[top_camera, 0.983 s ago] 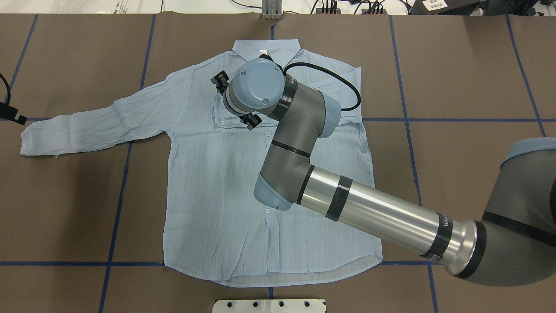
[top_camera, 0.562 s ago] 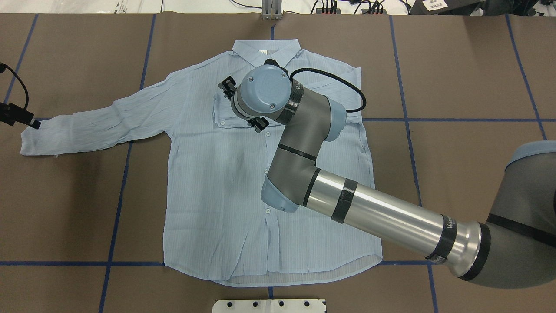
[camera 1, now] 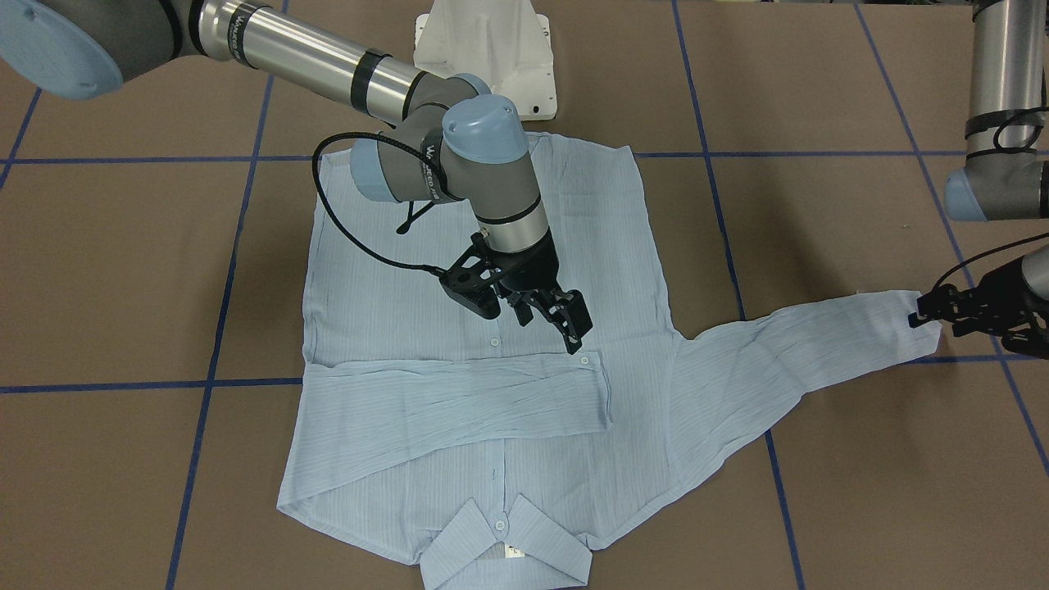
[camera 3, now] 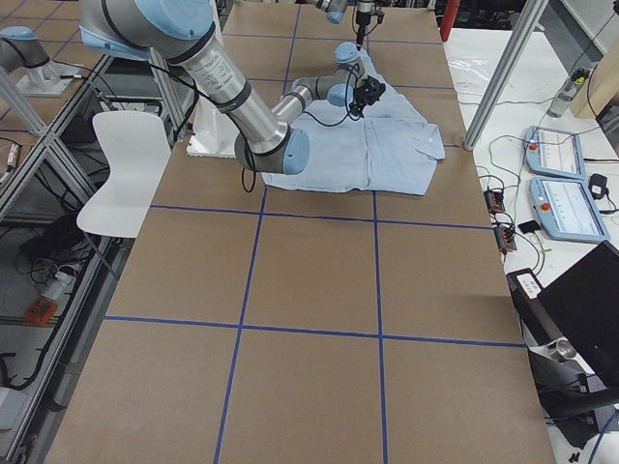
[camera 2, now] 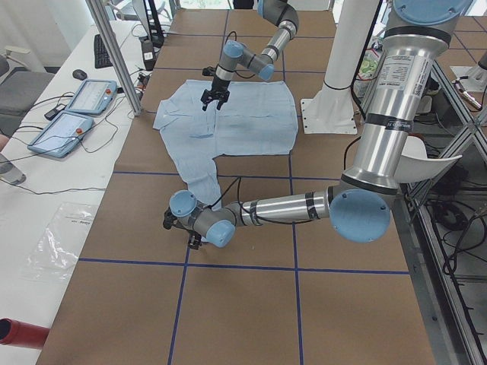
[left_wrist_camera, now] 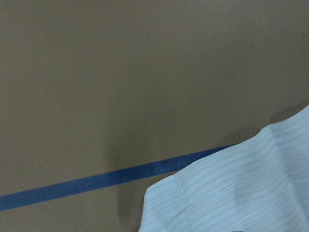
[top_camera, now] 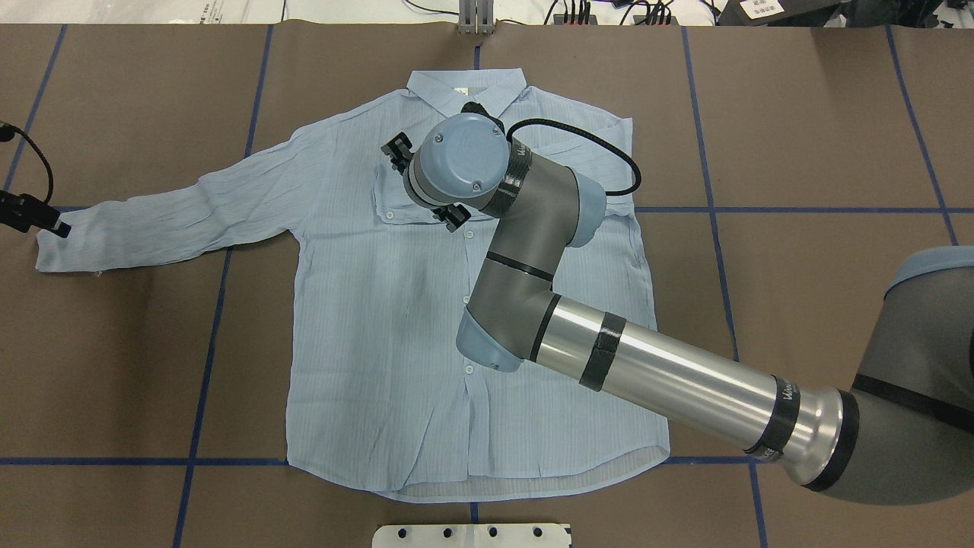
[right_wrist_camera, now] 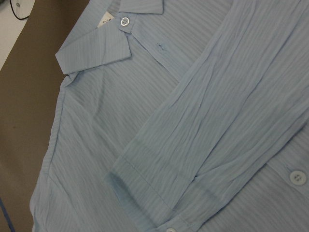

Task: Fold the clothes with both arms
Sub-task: 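Release the sleeve on the chest while the left gripper reaches the other cuff, then fold the other sleeve with the left gripper across the chest while the right gripper withdraws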

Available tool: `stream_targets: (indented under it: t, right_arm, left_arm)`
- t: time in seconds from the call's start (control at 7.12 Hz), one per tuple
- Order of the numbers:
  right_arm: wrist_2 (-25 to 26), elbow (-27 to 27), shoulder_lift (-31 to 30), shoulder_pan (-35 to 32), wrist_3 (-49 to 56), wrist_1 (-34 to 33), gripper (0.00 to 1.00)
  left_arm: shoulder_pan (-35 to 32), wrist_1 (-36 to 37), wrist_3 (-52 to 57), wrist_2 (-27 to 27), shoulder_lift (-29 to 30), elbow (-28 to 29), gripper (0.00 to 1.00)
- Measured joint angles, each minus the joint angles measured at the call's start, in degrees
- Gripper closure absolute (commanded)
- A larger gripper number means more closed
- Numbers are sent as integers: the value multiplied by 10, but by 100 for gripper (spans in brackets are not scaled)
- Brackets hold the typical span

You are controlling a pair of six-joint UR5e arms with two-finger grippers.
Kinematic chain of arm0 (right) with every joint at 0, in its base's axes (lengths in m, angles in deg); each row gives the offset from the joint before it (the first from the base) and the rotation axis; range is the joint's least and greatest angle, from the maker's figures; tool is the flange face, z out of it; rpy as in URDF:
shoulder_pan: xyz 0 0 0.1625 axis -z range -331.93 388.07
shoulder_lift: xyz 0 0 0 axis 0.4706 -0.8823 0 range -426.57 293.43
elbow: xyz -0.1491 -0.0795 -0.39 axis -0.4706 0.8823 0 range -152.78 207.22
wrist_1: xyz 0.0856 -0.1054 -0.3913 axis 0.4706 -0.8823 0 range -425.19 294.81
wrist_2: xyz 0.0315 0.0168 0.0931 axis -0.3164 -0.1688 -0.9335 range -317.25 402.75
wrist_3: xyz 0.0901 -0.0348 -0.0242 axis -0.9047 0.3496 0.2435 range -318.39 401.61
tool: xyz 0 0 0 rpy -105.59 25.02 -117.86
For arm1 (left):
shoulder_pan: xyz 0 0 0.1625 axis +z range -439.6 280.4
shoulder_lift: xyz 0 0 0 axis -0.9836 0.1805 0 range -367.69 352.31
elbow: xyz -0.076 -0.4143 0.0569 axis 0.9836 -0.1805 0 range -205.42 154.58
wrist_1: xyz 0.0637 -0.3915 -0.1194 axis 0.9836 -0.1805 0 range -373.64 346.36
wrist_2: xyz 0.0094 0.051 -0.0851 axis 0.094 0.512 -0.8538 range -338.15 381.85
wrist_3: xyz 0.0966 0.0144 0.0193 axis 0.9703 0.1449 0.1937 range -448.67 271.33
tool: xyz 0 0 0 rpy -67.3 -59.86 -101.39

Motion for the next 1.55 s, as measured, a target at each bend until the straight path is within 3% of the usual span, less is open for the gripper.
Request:
stream_targets:
  t: [0.14,0.56,0.84,1.12,1.55]
  right_arm:
    - [0,0,1,0,0,0,0]
    - [0,0,2,0,0,0,0]
    - [-1,-7,-2,-1,5,-1,0]
    - [-17,-94,-82,-22,38,-9,0]
    - [-132,-234,-230,-122,169,-36,0]
  left_arm:
    - [1,0,0,0,0,2,100]
    - [2,-1,-1,-1,-1,0,100]
    - [1,5,-8,-16,-3,-36,100]
    - [1,9,-75,-45,-2,-99,100]
    - [44,2,-310,-68,44,-193,100]
